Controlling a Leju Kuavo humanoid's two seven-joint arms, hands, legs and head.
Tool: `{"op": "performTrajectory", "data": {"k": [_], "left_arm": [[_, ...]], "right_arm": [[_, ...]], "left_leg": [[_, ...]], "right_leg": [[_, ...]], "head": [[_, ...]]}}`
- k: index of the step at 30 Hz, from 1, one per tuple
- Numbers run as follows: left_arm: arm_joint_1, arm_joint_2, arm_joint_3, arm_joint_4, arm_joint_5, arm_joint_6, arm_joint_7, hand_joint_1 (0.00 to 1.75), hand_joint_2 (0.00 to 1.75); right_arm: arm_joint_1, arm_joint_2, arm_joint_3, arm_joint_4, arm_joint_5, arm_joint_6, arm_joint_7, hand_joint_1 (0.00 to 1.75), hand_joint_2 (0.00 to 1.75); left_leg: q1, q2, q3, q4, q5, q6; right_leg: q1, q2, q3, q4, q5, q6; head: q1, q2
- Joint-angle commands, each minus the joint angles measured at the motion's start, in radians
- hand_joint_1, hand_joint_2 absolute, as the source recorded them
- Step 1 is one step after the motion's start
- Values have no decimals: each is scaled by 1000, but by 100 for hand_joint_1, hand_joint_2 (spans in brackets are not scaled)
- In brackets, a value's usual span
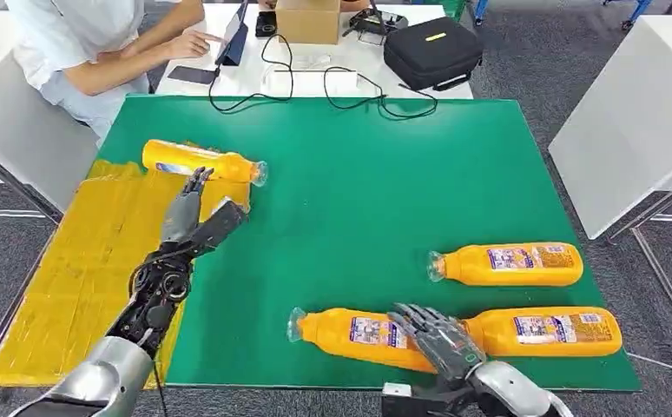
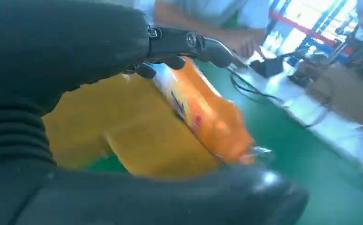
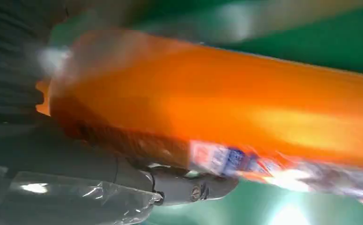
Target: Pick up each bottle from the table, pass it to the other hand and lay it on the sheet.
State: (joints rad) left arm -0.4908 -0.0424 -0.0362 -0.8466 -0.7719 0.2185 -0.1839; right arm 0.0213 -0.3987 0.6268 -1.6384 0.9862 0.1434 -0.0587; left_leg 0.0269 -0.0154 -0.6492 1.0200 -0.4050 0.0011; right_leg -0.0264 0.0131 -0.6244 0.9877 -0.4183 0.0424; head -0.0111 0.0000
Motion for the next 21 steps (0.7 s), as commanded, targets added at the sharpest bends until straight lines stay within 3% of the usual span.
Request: {"op": "performTrajectory", "data": {"k": [1,4,5,6,7,8,9,14,16,21], "left_arm": [[81,-30,45,-253,119,-51,-11,0,0],[111,-33,40,-344,245,-51,-80,0,0],[136,-31,29,-412,298,-73,-94,0,175],[159,-31,18,-482,332,-83,-100,0,175],[193,-34,5,-575,395,-111,-111,0,175],[216,-30,-9,-630,424,-126,-110,0,175],[239,-24,-24,-679,442,-129,-122,0,175],[306,-25,-79,-802,474,-132,-154,0,175],[312,-24,-100,-815,428,-112,-159,0,175],[313,-28,-107,-820,421,-110,-157,0,175]], "right_arm": [[30,-19,10,107,22,3,18,0,175],[22,4,2,143,39,23,67,0,175],[20,19,0,171,49,21,89,24,175],[19,34,-3,198,62,5,109,152,175],[28,65,-14,226,72,-29,130,94,175],[35,81,-16,234,74,-45,134,147,175],[47,104,-29,235,72,-75,142,171,175],[27,229,-85,258,80,-139,161,175,175],[20,276,-131,281,122,-241,183,175,175],[10,283,-136,284,119,-235,182,175,175]], "left_leg": [[0,1,7,-1,-2,1],[1,0,9,-1,-2,2],[1,1,8,-1,-1,1],[1,1,7,-1,-1,1],[1,2,10,-1,-2,2],[1,2,9,-1,-2,1],[1,3,12,-1,-3,2],[1,16,19,-1,-11,1],[2,20,22,-3,-12,2],[2,22,22,-5,-10,3]], "right_leg": [[1,-1,7,-2,-2,-3],[2,-3,9,-2,-3,-2],[2,-1,8,-2,-3,0],[1,0,7,-2,-2,0],[2,0,10,-3,-3,-1],[2,1,9,-3,-2,0],[3,0,12,-3,-3,-1],[3,12,16,-3,-2,-3],[4,15,17,-5,-4,-5],[5,17,15,-6,0,-7]], "head": [[0,0],[0,0],[0,0],[0,0],[0,0],[0,0],[0,0],[0,0],[0,0],[0,0]]}}
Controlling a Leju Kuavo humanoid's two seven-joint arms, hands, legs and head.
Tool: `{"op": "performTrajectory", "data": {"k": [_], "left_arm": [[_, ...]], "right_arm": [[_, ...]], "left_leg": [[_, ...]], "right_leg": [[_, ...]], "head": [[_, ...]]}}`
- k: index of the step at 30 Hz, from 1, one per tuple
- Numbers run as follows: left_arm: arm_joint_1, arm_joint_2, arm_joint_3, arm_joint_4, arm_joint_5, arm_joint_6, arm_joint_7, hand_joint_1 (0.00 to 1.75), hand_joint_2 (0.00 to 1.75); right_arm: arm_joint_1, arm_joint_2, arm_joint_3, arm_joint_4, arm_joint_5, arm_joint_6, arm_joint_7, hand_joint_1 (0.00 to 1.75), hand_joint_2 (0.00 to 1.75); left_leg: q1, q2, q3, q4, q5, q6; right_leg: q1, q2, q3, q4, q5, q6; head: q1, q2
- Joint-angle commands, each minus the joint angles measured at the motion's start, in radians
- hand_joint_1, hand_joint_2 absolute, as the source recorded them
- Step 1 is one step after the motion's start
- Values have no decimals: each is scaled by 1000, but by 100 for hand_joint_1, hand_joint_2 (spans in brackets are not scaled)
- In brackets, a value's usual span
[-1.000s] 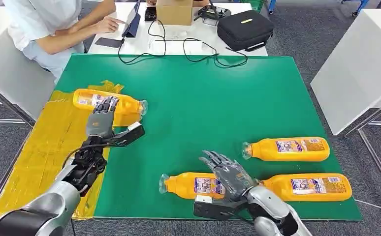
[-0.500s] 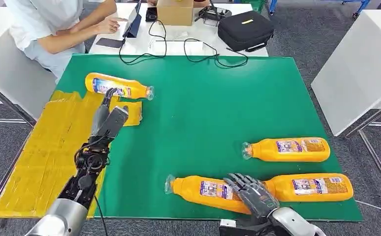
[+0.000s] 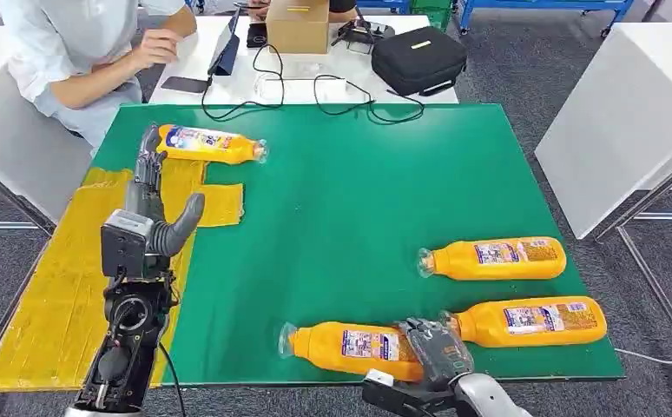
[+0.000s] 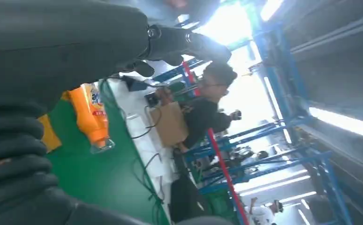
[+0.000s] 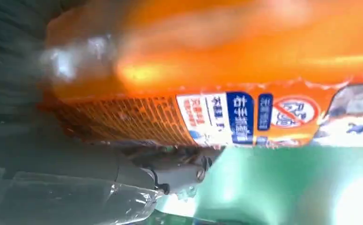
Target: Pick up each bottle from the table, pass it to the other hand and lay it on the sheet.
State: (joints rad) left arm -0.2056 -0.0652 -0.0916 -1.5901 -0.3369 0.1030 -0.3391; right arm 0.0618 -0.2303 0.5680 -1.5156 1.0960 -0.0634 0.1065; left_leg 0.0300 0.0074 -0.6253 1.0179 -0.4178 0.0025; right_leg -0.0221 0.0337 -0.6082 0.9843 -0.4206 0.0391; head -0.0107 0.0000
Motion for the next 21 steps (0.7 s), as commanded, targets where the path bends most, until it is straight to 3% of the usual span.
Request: {"op": "performTrajectory", "data": {"k": [1,3,11,14,19,21], "left_arm": [[27,-4,-50,-74,-12,6,-3,0,175],[28,-9,-49,-74,-14,7,-3,0,175],[49,-5,-108,-70,77,-26,8,0,175],[79,18,-126,-59,185,-77,24,0,175],[77,11,-144,14,286,-166,80,0,175],[60,11,-159,53,287,-168,83,0,175]], "right_arm": [[-25,115,-83,160,11,-31,16,175,175],[-21,139,-113,160,12,-91,-13,175,175],[-114,299,-289,146,-305,-406,-300,175,175],[-129,337,-326,145,-408,-462,-382,175,175],[-97,362,-346,110,-678,-529,-585,175,175],[-104,370,-333,119,-726,-550,-615,175,175]], "left_leg": [[0,0,-2,-2,4,1],[0,0,-3,-2,5,1],[1,1,-7,-2,6,0],[1,-2,-12,-2,22,-4],[0,-8,-15,-2,22,-3],[1,-11,-21,-1,23,-4]], "right_leg": [[1,-3,-2,-2,4,-3],[2,-3,-3,-1,6,-5],[1,-1,-9,0,13,-5],[1,-4,-13,0,19,-1],[1,-9,-14,1,16,-2],[0,-11,-18,1,15,1]], "head": [[0,0],[0,0],[-1,0],[-1,0],[0,0],[0,0]]}}
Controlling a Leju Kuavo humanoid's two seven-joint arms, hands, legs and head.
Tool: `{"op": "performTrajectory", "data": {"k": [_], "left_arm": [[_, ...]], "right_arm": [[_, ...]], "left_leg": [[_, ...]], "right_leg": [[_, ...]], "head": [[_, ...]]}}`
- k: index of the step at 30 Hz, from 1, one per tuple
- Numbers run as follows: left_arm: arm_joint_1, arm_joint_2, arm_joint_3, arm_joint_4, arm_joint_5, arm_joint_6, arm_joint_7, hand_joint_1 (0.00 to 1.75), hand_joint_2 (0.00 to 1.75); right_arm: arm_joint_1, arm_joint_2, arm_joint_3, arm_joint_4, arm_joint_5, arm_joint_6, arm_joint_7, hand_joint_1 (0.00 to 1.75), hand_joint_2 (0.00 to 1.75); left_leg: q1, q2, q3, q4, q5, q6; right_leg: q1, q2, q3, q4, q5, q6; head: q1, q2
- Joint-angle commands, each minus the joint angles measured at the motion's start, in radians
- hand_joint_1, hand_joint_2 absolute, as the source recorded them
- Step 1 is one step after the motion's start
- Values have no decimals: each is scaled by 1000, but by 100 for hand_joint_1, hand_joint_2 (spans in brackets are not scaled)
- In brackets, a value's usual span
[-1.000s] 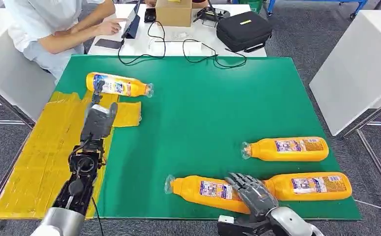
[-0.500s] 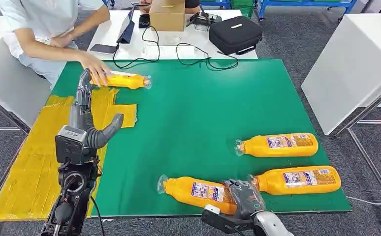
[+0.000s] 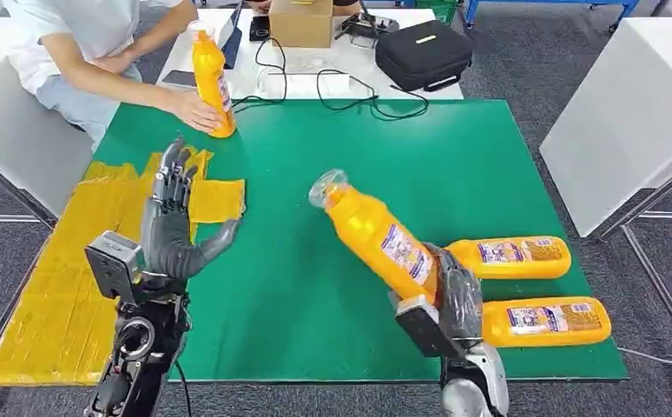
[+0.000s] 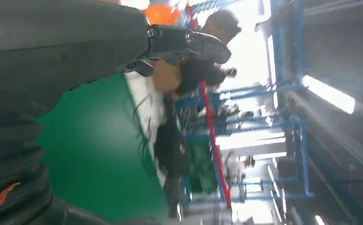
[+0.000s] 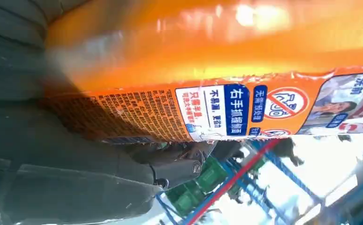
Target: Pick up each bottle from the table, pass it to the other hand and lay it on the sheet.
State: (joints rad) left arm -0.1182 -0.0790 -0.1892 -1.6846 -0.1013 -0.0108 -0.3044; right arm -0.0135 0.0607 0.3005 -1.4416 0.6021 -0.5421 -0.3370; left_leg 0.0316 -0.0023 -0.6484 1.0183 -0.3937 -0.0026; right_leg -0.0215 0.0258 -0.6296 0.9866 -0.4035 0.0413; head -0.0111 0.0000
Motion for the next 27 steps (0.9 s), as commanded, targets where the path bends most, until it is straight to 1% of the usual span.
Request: {"op": "performTrajectory", "data": {"k": [1,2,3,4,5,7,8,9,11,12,14,16,17,19,20,21,22,23,24,25,26,27], "left_arm": [[-33,27,-70,158,52,-60,55,0,175],[-49,31,-88,188,66,-82,72,0,175],[-72,36,-108,222,86,-112,77,0,175],[-91,37,-123,242,95,-129,75,0,175],[-125,42,-152,283,110,-163,71,0,175],[-189,41,-186,331,159,-209,72,0,175],[-217,41,-199,342,198,-233,85,0,175],[-228,44,-209,340,216,-242,90,0,175],[-234,42,-225,317,229,-255,99,0,175],[-232,38,-230,308,231,-256,107,0,175],[-232,38,-230,308,231,-256,107,0,175],[-226,41,-232,303,231,-256,107,0,175],[-226,41,-232,303,231,-256,107,0,175],[-224,42,-232,300,231,-256,107,0,175],[-221,38,-235,295,231,-256,107,0,175],[-216,36,-242,286,231,-261,110,0,175],[-214,36,-246,282,232,-263,110,0,175],[-210,36,-251,275,232,-264,110,0,175],[-210,36,-256,269,234,-266,109,0,175],[-210,34,-257,267,235,-268,108,0,175],[-211,30,-259,264,237,-270,106,0,175],[-210,26,-259,263,237,-271,106,0,175]], "right_arm": [[-32,81,-62,47,-252,-74,-181,175,175],[-41,82,-58,57,-276,-83,-189,175,175],[-45,83,-59,59,-316,-84,-203,175,175],[-46,81,-60,61,-333,-92,-214,175,175],[-42,82,-62,55,-360,-108,-235,175,175],[-46,71,-54,43,-411,-78,-237,175,175],[-54,79,-57,33,-438,-47,-237,175,175],[-65,85,-57,32,-443,-28,-235,175,175],[-108,92,-50,54,-438,17,-221,175,175],[-125,97,-52,64,-437,22,-217,175,175],[-125,97,-52,64,-437,22,-217,175,175],[-125,98,-55,70,-439,22,-218,175,175],[-125,98,-55,70,-439,22,-218,175,175],[-125,97,-52,73,-438,31,-218,175,175],[-134,96,-43,81,-435,55,-215,175,175],[-149,97,-30,97,-427,81,-212,175,175],[-158,97,-23,106,-419,91,-210,175,175],[-174,101,-10,129,-406,104,-209,175,175],[-192,103,5,152,-386,115,-209,175,175],[-200,103,13,163,-371,116,-208,175,175],[-216,107,28,185,-349,119,-205,175,175],[-222,108,35,195,-342,122,-205,175,175]], "left_leg": [[-1,-3,4,-2,-2,2],[-2,-2,2,-2,-3,2],[-2,-3,3,-2,-3,3],[-2,-4,1,-1,-4,3],[-2,-4,3,-2,-5,3],[-2,-7,2,-2,-4,3],[-2,-8,0,-1,-3,3],[-2,-9,1,-1,-4,3],[-2,-5,-4,0,-4,2],[-2,-5,-2,0,-4,3],[-2,-4,-3,0,-4,2],[-2,-5,2,-2,-5,3],[-2,-5,-2,-1,-4,2],[-2,-5,0,-1,-4,3],[-2,-5,-2,-1,-4,2],[-3,-5,5,-1,-7,4],[-2,-4,-1,-1,-5,3],[-2,-4,-3,0,-4,2],[-2,-3,0,0,-5,3],[-2,-3,-2,0,-5,3],[-3,-2,3,-1,-6,4],[-2,-3,-2,0,-5,2]], "right_leg": [[-1,-6,5,-1,-4,-2],[-1,-6,3,-1,-3,-2],[-1,-6,4,-1,-4,-3],[-1,-7,3,-1,-5,-1],[-1,-8,5,-1,-6,-1],[-2,-11,5,-1,-6,-1],[-1,-12,3,-1,-6,-1],[-1,-13,4,0,-6,-1],[-2,-7,-1,0,-4,0],[-2,-7,0,0,-5,-1],[-2,-6,-1,-1,-3,0],[-2,-8,4,-1,-6,-2],[-2,-7,0,-1,-4,0],[-1,-8,2,-1,-5,0],[-2,-7,-1,-1,-4,1],[-1,-9,7,-1,-7,-2],[-2,-7,1,-1,-5,0],[-1,-6,-1,-1,-4,0],[-2,-6,2,-1,-5,0],[-2,-5,0,0,-4,0],[-2,-6,4,0,-6,-1],[-1,-5,1,-1,-4,0]], "head": [[0,0],[0,0],[0,0],[0,0],[0,0],[0,0],[0,0],[0,0],[0,0],[0,0],[0,0],[0,0],[0,0],[0,0],[0,0],[0,0],[0,0],[0,0],[0,0],[0,0],[0,0],[0,0]]}}
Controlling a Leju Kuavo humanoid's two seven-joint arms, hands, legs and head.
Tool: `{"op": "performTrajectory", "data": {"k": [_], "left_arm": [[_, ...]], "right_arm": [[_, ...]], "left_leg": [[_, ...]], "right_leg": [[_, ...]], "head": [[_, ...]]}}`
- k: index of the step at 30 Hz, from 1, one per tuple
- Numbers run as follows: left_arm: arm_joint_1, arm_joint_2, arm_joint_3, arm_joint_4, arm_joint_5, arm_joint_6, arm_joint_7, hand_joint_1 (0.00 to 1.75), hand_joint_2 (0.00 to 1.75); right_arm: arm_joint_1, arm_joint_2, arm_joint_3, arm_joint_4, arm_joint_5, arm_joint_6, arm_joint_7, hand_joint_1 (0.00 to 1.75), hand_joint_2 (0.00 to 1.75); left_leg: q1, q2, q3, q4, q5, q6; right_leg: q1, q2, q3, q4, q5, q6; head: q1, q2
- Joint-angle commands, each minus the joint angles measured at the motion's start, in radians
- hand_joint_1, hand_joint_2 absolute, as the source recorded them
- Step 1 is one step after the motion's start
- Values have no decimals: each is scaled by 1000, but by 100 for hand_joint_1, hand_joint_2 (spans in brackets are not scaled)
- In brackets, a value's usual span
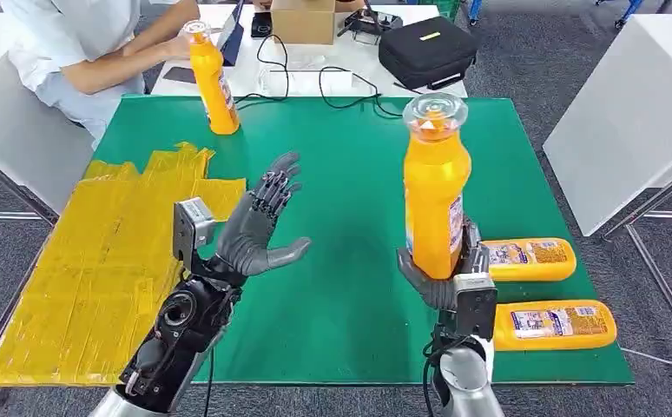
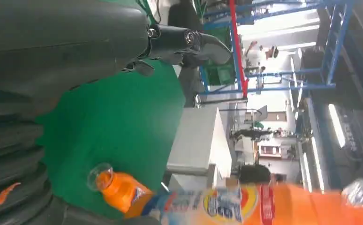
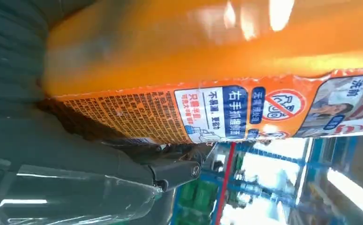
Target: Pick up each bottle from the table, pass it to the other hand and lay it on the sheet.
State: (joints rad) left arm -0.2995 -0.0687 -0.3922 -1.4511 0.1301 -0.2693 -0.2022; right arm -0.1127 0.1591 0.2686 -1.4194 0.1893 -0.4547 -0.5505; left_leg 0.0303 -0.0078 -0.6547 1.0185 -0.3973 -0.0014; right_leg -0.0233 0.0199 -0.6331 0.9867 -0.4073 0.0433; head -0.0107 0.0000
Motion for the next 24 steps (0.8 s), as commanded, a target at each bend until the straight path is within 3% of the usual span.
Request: {"op": "performTrajectory", "data": {"k": [1,2,4,11,17,24], "left_arm": [[-27,12,-56,27,6,-13,4,0,175],[-26,10,-57,27,5,-17,4,0,175],[-24,6,-57,24,3,-23,2,0,175],[-32,12,-52,7,18,-31,4,0,175],[-33,11,-53,16,22,-31,3,0,175],[-54,4,-53,52,55,-44,-11,0,175]], "right_arm": [[-132,13,75,189,80,35,8,175,175],[-136,13,81,196,88,34,8,175,175],[-150,13,109,221,115,35,7,175,175],[-215,18,219,313,214,41,49,175,175],[-214,19,234,322,224,42,49,175,175],[-233,30,394,425,386,36,60,175,175]], "left_leg": [[0,3,4,-1,-1,1],[-1,3,10,-1,-3,3],[0,1,3,-1,-1,1],[0,2,5,0,-1,1],[-1,1,9,-1,-3,2],[0,0,3,-1,0,1]], "right_leg": [[0,1,3,-1,0,-2],[0,0,9,0,-3,-4],[0,0,3,-1,-1,-2],[1,0,4,0,-1,-2],[0,-3,8,0,-3,-3],[1,-1,2,-1,0,-1]], "head": [[-1,0],[0,0],[0,0],[0,0],[0,0],[0,0]]}}
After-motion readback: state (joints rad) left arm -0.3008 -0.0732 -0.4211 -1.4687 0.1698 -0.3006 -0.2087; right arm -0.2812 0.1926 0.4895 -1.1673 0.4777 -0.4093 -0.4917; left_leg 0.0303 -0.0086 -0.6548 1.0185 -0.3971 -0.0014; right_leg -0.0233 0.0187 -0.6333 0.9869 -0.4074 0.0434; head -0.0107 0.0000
